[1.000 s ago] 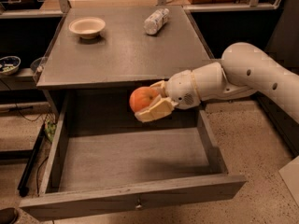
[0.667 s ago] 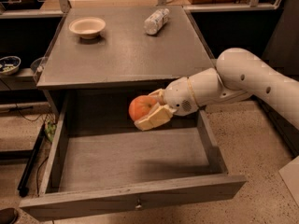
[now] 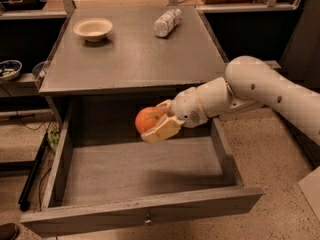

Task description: Place orange into top drawer

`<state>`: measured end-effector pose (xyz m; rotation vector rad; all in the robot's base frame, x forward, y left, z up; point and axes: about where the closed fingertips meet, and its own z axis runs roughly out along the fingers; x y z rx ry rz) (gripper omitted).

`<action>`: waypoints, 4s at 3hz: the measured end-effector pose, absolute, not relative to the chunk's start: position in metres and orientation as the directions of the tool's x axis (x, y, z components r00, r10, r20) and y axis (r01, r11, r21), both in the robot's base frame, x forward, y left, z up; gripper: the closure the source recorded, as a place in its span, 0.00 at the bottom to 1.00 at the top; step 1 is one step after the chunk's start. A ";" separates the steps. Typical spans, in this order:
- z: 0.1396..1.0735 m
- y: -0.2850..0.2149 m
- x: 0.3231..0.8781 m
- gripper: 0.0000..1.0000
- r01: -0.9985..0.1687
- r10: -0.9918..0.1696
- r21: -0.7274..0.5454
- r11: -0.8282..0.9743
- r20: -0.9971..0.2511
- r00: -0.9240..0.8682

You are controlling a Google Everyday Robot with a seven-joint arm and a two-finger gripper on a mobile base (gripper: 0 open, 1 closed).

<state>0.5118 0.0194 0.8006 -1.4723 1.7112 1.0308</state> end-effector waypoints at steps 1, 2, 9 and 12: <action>0.789 0.023 0.513 1.00 -0.984 -0.518 0.161 0.071 -0.837 -0.174; 0.771 0.023 0.512 1.00 -0.978 -0.554 0.189 0.088 -0.807 -0.205; 0.668 0.035 0.491 1.00 -0.930 -0.664 0.348 0.117 -0.669 -0.334; 0.641 0.046 0.496 1.00 -0.919 -0.671 0.358 0.167 -0.642 -0.372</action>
Offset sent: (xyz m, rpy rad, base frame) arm 0.0029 0.0000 -0.0384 -0.1206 0.0626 -0.0255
